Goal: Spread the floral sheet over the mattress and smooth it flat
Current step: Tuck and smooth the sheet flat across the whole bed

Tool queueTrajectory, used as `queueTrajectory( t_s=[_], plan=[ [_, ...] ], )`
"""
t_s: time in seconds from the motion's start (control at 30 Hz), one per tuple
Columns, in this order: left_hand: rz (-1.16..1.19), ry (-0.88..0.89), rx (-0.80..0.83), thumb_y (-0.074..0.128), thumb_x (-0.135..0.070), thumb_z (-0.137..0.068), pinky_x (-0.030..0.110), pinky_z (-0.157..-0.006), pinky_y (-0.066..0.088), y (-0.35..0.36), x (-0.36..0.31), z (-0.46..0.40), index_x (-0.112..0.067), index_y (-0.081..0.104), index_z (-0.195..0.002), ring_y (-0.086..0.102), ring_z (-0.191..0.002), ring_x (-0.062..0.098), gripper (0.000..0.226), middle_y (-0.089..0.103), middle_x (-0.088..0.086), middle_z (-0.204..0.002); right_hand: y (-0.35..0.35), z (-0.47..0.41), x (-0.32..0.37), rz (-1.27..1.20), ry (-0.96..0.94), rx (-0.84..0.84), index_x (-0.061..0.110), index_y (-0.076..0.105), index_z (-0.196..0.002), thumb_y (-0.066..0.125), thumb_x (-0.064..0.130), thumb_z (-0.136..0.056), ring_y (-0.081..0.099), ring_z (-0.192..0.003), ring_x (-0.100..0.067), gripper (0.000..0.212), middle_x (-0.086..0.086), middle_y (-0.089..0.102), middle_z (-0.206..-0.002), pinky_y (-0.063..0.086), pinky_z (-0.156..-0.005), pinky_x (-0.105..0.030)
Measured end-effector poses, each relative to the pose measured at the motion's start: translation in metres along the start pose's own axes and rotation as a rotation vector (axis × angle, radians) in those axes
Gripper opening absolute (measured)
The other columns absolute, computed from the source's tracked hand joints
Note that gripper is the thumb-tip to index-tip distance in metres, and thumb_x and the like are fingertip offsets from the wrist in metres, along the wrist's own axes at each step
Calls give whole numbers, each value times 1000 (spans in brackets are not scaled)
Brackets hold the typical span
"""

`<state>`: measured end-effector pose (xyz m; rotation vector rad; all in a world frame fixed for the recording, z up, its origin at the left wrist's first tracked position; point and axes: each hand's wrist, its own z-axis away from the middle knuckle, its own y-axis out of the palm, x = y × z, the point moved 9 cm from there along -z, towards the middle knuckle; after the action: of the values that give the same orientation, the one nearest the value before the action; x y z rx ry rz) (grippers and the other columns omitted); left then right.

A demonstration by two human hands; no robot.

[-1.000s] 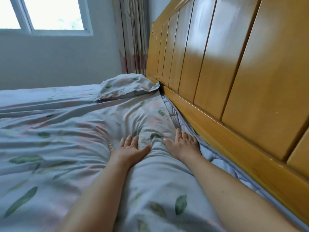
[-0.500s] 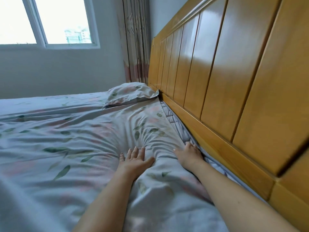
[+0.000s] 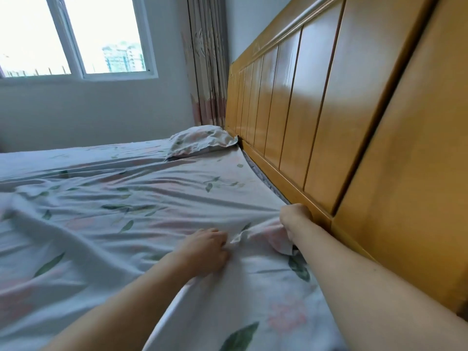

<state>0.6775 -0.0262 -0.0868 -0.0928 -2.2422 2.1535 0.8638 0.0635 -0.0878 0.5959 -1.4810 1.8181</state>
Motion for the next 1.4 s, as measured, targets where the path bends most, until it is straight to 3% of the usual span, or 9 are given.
queueTrajectory(
  t_s=[0.07,0.13,0.2,0.3,0.43,0.5,0.6,1.03,1.4],
  plan=[
    [18,-8,-52,46,-27,-91,29,-76,45,-11,-1,8,-22,60,-92,58,-99,26,15,64,1,-104,-3,13,4,327,-33,4,12,47,-137,13,30,-101,51,-106,-17,52,-6,52,-130,42,-85,-19],
    [23,13,-35,44,-22,-91,29,-75,47,-15,-5,11,-20,58,-87,58,-91,26,15,64,2,-96,-11,14,9,18,-82,29,24,38,-142,-18,65,-39,48,-98,-15,123,-2,51,-132,46,-95,-18],
    [31,50,-17,44,-22,-92,29,-75,45,-18,-15,13,-18,56,-85,57,-89,27,15,62,4,-93,-15,9,-2,51,5,43,31,30,-143,-6,60,-12,48,-94,-13,139,0,50,-135,48,-96,-20],
    [33,130,-38,41,-23,-95,30,-76,42,-25,-37,12,-16,53,-83,55,-91,28,18,63,8,-96,-24,31,18,374,-180,34,2,41,-137,4,21,-98,49,-114,-22,58,-11,50,-129,42,-99,-22],
    [110,201,-27,42,-20,-97,29,-87,34,-27,-45,8,-24,45,-79,45,-98,22,19,47,-3,-93,-35,31,28,507,-188,35,8,34,-144,-30,38,-63,46,-130,-22,108,-10,44,-142,51,-74,-11],
    [207,225,-56,46,-14,-95,29,-91,34,-29,-45,6,-17,49,-79,45,-97,21,17,46,-3,-96,-45,43,43,830,-361,-63,-2,45,-134,8,11,-100,48,-121,-25,51,-14,49,-128,46,-95,-23],
    [311,204,-81,47,-12,-95,27,-91,39,-26,-43,6,-7,59,-93,52,-97,19,14,58,4,-103,-49,41,34,860,-331,-107,1,58,-119,42,7,-98,55,-111,-27,27,-11,56,-113,46,-92,-30],
    [363,114,-101,45,-26,-94,33,-91,46,-5,-41,12,-24,61,-105,58,-101,24,20,66,-1,-112,-15,38,9,1355,-249,-250,5,59,-119,55,7,-90,61,-101,-22,29,-9,60,-116,44,-63,-30],
    [572,135,100,55,-16,-94,31,-81,47,-12,-27,-21,-26,60,-69,63,-91,25,27,70,1,-91,-4,15,-1,1504,-117,-264,5,67,-103,51,7,-92,44,-45,-24,19,-10,55,-73,32,-33,-22]
  ],
)
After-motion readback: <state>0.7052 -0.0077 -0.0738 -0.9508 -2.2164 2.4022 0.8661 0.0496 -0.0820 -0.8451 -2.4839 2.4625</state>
